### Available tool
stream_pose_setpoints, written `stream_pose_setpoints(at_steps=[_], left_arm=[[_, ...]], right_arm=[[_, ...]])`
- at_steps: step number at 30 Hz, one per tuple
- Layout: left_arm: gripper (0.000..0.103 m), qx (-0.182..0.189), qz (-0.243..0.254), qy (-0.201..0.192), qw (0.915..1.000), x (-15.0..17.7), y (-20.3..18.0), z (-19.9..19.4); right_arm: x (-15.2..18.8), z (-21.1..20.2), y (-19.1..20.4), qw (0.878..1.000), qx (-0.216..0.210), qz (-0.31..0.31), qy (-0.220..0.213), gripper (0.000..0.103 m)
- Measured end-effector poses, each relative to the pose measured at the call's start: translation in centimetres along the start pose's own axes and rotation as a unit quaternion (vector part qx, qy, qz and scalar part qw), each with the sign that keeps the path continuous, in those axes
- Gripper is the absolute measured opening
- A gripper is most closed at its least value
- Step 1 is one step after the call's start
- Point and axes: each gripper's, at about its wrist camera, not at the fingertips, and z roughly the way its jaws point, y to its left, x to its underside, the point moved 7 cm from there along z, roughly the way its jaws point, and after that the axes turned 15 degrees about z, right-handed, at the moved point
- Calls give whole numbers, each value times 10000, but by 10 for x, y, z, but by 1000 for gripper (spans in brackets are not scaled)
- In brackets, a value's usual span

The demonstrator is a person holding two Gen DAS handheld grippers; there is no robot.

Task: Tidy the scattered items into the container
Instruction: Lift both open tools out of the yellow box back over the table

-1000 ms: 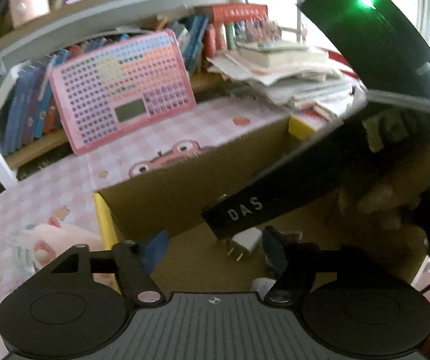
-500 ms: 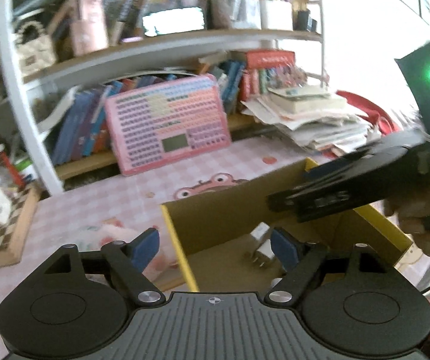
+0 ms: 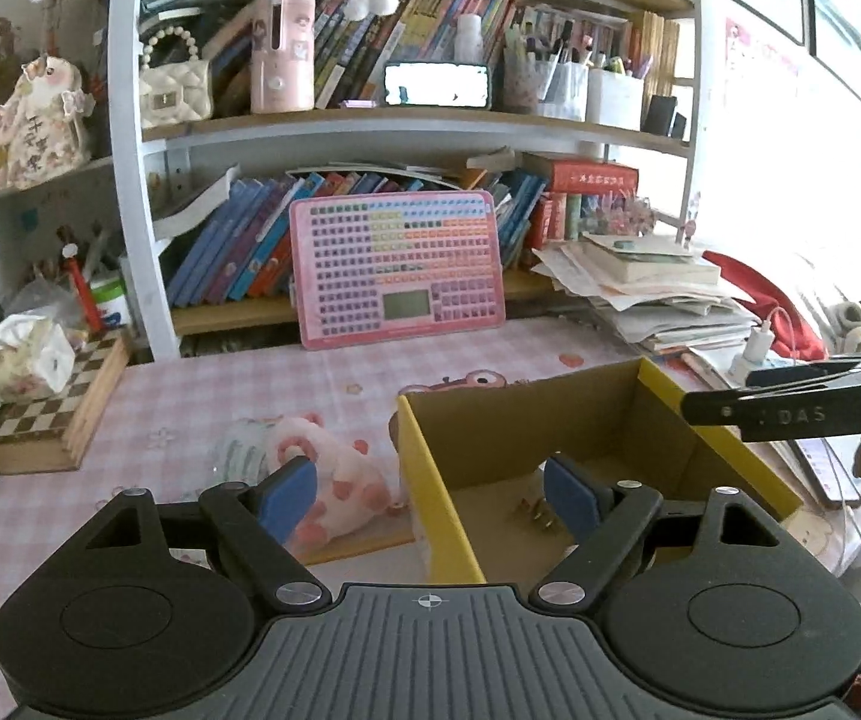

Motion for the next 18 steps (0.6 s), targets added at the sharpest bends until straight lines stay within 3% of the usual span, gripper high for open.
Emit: stream_pose_setpoints(at_steps=[11,18], left_arm=[[85,129,3,-40,9999,33,25,-40],[86,209,13,68,9998,60,37,-62]], right_arm=[[47,-40,21,9986,481,173,-130,74],[87,-55,45,9981,595,179,30,75]])
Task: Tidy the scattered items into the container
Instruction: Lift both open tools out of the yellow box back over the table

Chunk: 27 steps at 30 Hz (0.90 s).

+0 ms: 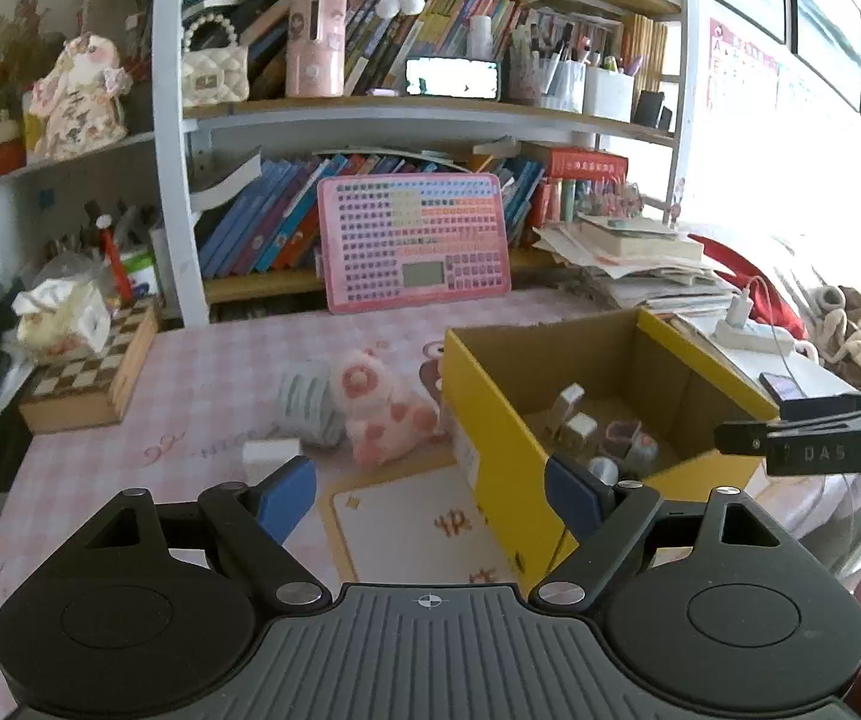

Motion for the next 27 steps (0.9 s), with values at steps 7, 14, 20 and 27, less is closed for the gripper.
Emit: stream_pose_setpoints(at_steps=[7,14,20,27], left_arm=[[86,67,-18,134,9999,29,5,-14],[86,259,-45,344,9991,56,8,-22],[86,397,-24,550,9977,74,13,-25],[86,696,-23,843,9940,96,12,-27]], right_arm=[[34,-13,19,9999,64,-9,110,75],[68,-20,45,9994,70,-123,301,76],[97,-21,75,9977,-55,-348,586,77],[120,-22,119,9913,-364,-1029,741,74]])
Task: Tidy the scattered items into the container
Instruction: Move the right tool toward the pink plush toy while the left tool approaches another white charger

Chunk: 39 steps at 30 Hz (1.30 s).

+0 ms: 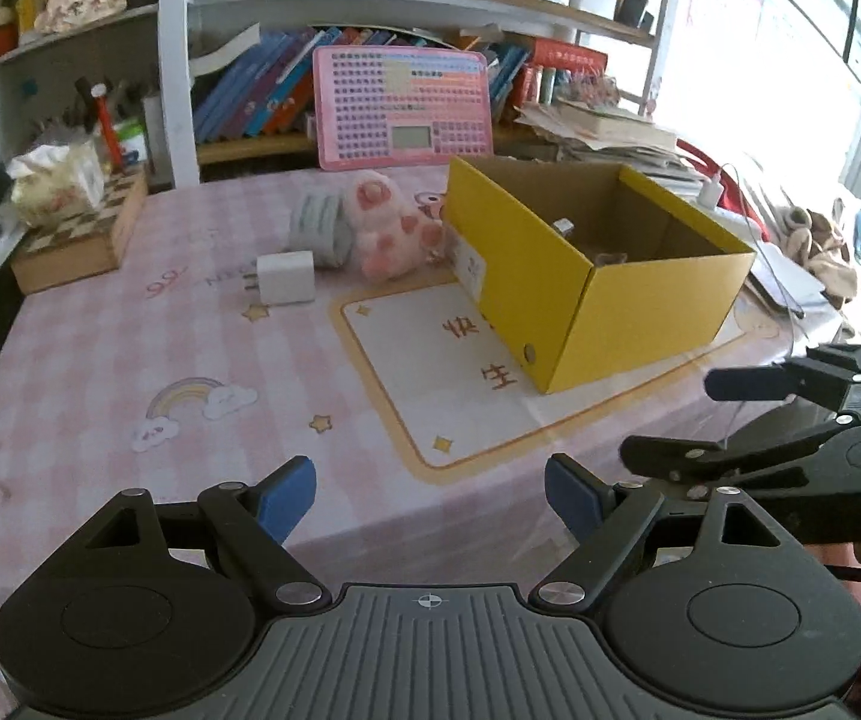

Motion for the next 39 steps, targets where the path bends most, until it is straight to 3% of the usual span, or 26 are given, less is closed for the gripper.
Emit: stream_pose_setpoints(at_steps=[20,39], left_arm=[[86,-457,-216,2,9987,19,43,-16],[86,-736,-301,-45,9968,-1,68,6]], right_arm=[[-7,18,53,9981,-321,-521,74,73],[-49,46,57,9964,-324,-766,-186,65]])
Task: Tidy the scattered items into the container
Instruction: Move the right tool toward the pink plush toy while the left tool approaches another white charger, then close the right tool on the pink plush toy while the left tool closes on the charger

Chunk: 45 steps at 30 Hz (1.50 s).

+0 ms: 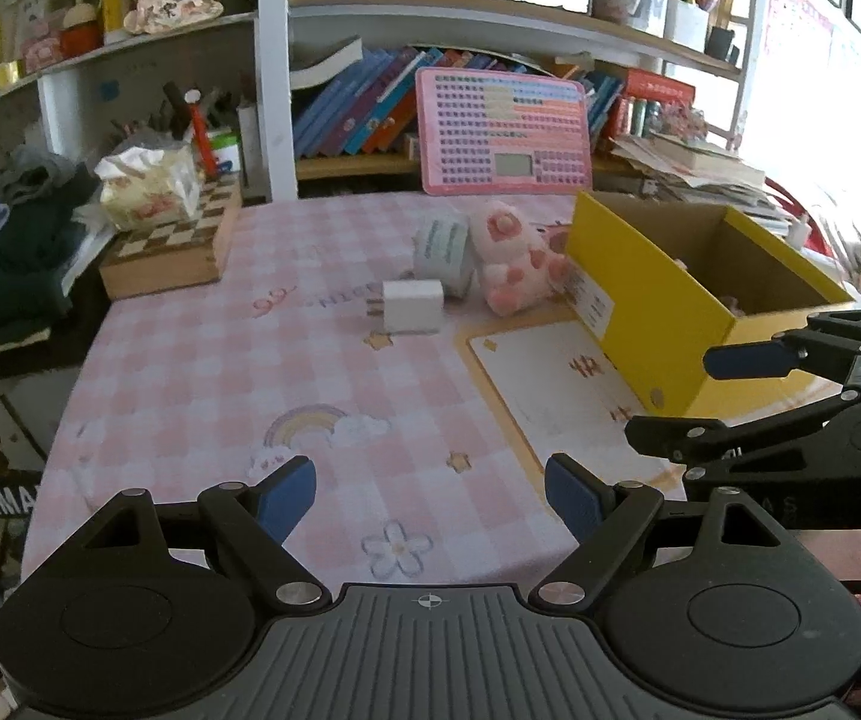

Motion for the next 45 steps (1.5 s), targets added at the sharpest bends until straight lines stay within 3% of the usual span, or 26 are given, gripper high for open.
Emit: stream_pose_setpoints(at_steps=[18,28,39,45], left_arm=[[86,-312,-47,-33,9995,-45,17,63],[86,-432,-82,-14,9990,-68,26,101],[86,-415,-232,96,9988,-76,35,146],[84,-465,-279,264,9982,-71,42,173]], right_arm=[[-71,58,-30,9999,-81,-52,100,65],[-108,99,-30,9983,-180,-452,329,67],[-134,148,-38,9943,-122,-848,641,68],[-148,167,-45,9941,-266,-635,845,71]])
